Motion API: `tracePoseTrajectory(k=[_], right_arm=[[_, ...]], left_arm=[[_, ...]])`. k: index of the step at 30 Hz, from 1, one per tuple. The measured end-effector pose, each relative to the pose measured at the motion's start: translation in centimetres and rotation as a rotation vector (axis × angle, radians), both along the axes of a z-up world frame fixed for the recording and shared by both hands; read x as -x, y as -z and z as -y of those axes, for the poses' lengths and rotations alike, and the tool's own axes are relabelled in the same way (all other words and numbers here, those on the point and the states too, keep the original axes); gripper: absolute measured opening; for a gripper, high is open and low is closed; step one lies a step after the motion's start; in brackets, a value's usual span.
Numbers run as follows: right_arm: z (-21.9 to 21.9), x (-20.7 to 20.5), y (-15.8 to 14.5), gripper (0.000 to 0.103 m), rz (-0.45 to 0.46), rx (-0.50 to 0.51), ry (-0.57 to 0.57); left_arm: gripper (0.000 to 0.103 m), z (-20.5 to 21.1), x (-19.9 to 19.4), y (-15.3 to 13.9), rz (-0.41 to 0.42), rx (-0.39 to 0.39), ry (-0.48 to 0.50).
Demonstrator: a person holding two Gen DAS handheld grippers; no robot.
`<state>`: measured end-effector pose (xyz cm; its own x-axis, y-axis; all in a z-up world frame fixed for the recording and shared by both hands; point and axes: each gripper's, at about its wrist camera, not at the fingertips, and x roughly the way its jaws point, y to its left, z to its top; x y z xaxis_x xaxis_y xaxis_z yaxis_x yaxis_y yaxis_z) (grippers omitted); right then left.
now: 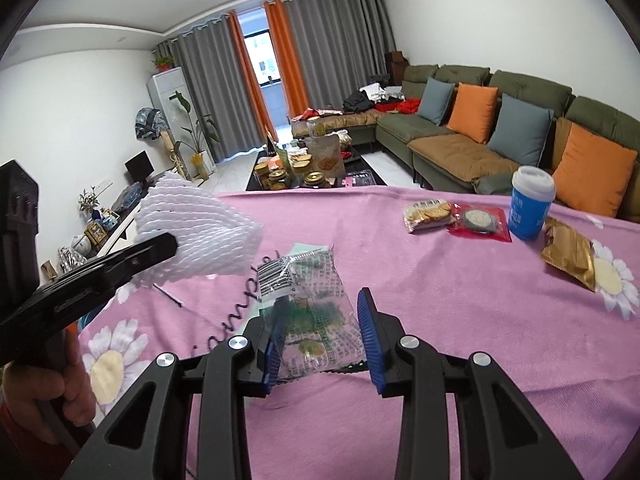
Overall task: Collect trash
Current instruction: 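Carry the foam netting and plastic bag over the teal bin and open both tools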
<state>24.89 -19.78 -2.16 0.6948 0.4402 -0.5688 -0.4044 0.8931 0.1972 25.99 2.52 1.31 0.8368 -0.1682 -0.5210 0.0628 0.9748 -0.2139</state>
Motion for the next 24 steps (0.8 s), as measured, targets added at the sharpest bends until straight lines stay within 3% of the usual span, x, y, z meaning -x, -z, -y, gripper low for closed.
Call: tracePoseTrajectory(k=[14, 24], right_arm=[[-3.5, 6.8, -2.3, 0.033, 0.099, 0.043, -0.065], [-10.0, 11.9, -4.4, 0.033, 0.185, 0.082, -0.206]], left_arm=[[0.014, -3.0, 11.3, -2.6, 0.096, 0.004, -0.083], [0.014, -6.3, 18.8, -3.6, 0.147, -0.010, -0.194]])
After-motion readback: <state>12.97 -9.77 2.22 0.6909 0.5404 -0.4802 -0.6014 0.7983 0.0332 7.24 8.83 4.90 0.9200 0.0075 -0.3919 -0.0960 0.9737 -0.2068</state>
